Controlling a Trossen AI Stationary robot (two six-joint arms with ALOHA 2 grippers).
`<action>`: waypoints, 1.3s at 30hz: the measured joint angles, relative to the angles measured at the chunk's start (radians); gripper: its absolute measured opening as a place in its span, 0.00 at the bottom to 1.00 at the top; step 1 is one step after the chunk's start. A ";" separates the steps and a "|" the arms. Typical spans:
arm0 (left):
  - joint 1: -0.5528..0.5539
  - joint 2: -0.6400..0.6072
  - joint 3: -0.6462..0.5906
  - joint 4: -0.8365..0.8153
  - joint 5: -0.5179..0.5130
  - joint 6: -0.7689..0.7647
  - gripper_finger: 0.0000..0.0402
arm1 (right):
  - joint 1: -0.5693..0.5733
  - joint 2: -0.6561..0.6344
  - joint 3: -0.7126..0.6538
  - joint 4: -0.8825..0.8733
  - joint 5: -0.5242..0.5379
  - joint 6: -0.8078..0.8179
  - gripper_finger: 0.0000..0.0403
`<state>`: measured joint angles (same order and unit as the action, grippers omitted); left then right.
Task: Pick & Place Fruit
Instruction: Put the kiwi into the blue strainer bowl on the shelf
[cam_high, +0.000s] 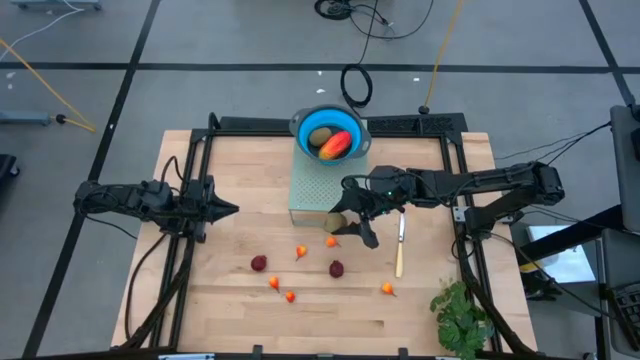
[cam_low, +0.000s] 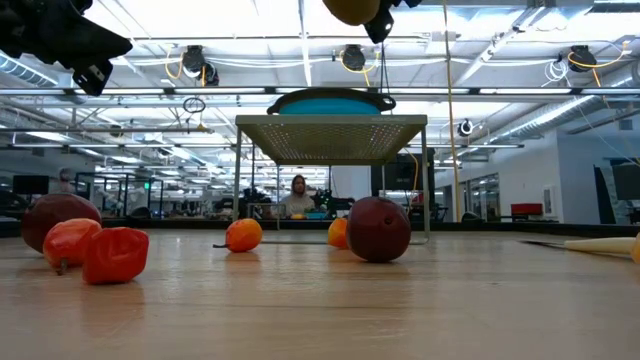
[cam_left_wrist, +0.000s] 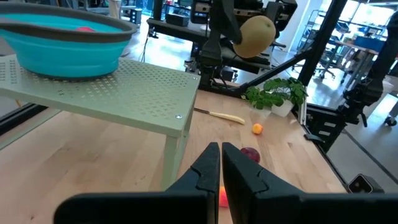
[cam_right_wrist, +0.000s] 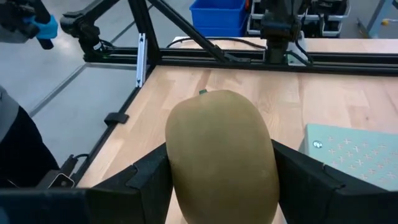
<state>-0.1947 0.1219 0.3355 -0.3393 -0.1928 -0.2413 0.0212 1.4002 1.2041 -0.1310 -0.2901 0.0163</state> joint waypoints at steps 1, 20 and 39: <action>0.000 0.000 0.000 0.000 0.000 0.000 0.04 | 0.000 0.000 0.000 0.001 0.000 -0.002 0.56; 0.000 0.000 0.000 0.000 -0.001 -0.008 0.04 | -0.002 0.001 -0.346 0.855 0.000 0.134 0.56; 0.000 0.000 0.000 0.000 -0.045 -0.051 0.04 | -0.106 0.000 -0.533 1.541 0.031 0.495 0.56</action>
<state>-0.1947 0.1219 0.3359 -0.3389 -0.2379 -0.2925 -0.0849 1.3999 0.6716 1.4097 -0.2592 0.5113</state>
